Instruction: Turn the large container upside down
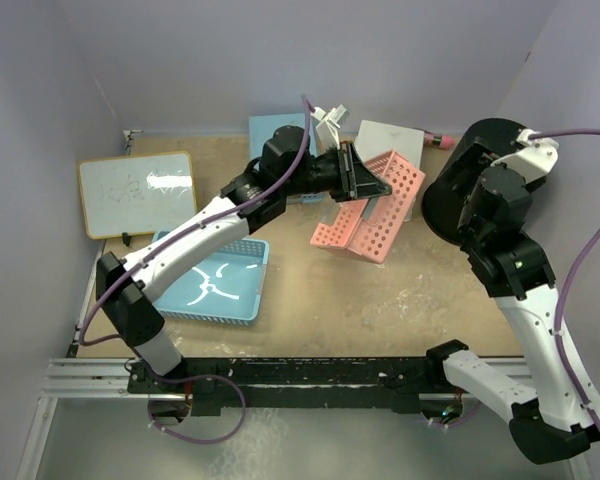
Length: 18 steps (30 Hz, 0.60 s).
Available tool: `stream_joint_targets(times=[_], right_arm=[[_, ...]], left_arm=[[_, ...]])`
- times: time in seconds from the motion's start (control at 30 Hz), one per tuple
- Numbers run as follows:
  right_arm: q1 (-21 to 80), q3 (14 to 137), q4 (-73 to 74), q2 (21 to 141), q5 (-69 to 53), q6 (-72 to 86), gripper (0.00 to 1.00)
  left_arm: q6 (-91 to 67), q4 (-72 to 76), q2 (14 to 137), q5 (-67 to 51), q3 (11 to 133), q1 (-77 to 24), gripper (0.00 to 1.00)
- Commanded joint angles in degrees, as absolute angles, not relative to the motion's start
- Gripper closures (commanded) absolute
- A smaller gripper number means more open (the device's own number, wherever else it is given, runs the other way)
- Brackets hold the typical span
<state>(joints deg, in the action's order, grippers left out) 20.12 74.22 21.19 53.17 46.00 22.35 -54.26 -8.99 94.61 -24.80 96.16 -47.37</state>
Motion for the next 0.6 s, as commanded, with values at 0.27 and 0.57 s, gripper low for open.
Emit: stream_joint_targets(times=[0.27,0.57], right_arm=[[19.9,74.6,18.2,53.7,48.4,19.4,0.18],[19.9,74.4,18.1,54.1,47.9,19.0,0.18]], left_arm=[[-96.5,54.4,99.6,-35.4,75.0,-41.4,1.0],[-112.9,76.3,103.9,-33.5,61.8,-38.8,1.0]])
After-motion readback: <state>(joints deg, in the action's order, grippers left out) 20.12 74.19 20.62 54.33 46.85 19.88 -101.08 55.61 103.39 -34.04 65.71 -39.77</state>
